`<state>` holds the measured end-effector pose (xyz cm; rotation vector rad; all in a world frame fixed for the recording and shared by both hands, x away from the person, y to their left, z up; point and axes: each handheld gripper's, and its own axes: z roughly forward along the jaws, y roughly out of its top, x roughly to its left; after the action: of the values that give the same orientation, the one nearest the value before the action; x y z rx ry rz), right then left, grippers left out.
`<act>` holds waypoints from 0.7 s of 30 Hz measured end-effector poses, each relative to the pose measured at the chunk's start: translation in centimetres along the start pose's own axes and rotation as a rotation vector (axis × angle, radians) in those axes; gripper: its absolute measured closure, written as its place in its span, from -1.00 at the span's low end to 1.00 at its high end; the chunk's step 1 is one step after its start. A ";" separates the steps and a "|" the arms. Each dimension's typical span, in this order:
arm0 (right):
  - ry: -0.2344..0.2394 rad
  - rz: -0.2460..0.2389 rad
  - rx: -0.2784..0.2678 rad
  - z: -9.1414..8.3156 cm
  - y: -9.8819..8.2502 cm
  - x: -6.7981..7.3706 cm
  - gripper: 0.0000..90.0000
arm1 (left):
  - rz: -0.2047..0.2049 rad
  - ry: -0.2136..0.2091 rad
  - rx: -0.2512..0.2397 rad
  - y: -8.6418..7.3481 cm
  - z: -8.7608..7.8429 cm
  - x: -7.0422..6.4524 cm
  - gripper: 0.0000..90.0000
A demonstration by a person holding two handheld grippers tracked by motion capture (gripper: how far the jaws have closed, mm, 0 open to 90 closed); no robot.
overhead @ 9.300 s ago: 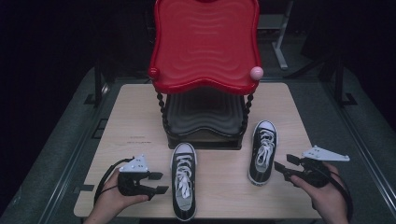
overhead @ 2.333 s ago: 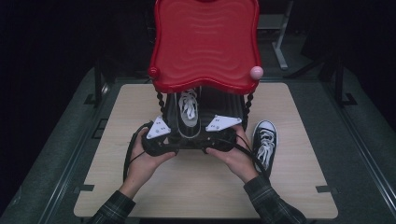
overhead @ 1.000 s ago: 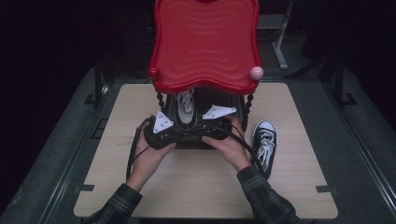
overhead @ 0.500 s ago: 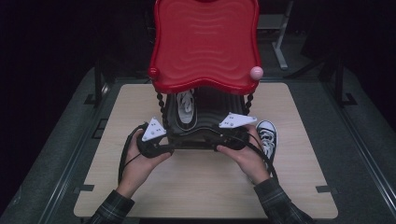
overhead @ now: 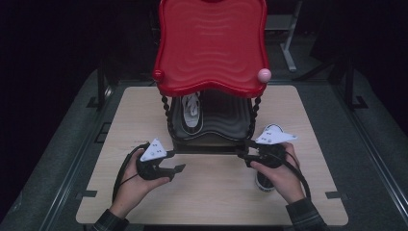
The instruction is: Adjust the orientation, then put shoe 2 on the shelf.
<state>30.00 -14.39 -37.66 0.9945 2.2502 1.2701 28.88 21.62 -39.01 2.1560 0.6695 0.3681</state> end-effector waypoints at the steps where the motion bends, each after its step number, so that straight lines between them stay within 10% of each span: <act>1: -0.010 0.010 0.002 -0.4 -0.3 -0.3 0.08 | -0.001 -0.002 0.009 -0.3 0.0 0.0 -0.11; 21: -0.182 0.169 0.059 -4.3 -6.3 -5.9 0.13 | -0.095 -0.030 0.195 -5.6 0.0 1.1 -0.19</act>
<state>28.90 -23.44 -40.90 1.2905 2.1122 1.1341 27.87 25.13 -43.34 2.2978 0.8170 0.2274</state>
